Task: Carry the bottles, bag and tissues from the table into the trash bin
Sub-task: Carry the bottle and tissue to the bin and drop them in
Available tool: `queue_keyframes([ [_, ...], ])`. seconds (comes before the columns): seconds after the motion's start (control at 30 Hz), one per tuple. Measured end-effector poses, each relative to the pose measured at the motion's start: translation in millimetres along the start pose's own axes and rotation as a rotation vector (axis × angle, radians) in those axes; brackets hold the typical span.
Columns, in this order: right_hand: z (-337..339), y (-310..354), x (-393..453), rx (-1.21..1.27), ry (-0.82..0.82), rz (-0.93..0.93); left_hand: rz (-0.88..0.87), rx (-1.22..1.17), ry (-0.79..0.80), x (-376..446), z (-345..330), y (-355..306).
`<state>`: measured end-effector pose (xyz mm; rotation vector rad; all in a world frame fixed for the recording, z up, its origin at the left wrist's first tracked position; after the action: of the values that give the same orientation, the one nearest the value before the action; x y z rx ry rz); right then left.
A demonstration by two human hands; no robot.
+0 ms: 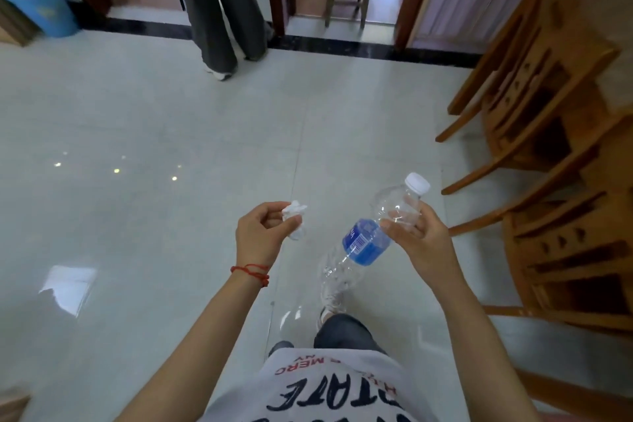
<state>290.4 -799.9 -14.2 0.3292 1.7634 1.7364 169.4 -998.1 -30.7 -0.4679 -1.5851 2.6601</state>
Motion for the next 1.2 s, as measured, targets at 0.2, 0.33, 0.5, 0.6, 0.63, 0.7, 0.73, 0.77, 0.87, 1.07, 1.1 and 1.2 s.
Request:
queue_keyframes([
  [0.2,16,31,89,-0.002,-0.001,0.021,-0.015,-0.013,0.027,73,-43,-55],
  [0.33,25,45,134,-0.016,-0.016,0.009,-0.007,-0.025,0.024,115,-62,-79],
  [0.5,27,58,195,-0.018,-0.038,-0.006,-0.002,-0.006,0.034,175,-83,-102],
  [0.6,22,68,241,-0.024,-0.052,-0.016,-0.007,0.004,0.060,222,-97,-120],
  [0.63,19,72,259,-0.024,-0.060,-0.016,-0.016,0.011,0.070,240,-101,-126],
  [0.7,14,81,295,-0.022,-0.078,-0.022,-0.023,0.029,0.079,277,-110,-138],
  [0.73,11,87,314,-0.023,-0.084,-0.024,-0.019,0.032,0.081,296,-114,-145],
  [0.77,9,94,333,-0.022,-0.089,-0.023,-0.015,0.032,0.084,315,-118,-152],
  [0.87,2,108,391,-0.014,-0.105,-0.036,-0.014,0.039,0.098,372,-129,-175],
  [1.07,-9,122,481,0.087,-0.138,-0.083,-0.061,0.063,0.158,469,-152,-218],
  [1.1,-10,122,493,0.099,-0.134,-0.094,-0.063,0.061,0.163,482,-156,-225],
  [1.2,-10,127,527,0.119,-0.126,-0.111,-0.063,0.058,0.169,517,-171,-241],
])
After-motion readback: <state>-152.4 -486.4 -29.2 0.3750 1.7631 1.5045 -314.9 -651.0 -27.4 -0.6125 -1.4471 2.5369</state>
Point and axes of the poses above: each hand's wrist, its own x-axis towards the middle knuckle, its own z-axis out of the back of the hand, y = z × x, the point moved 1 cm from there along x, towards the middle knuckle, and after that the axes turned 12 degrees about x, right-handed, at the moved point
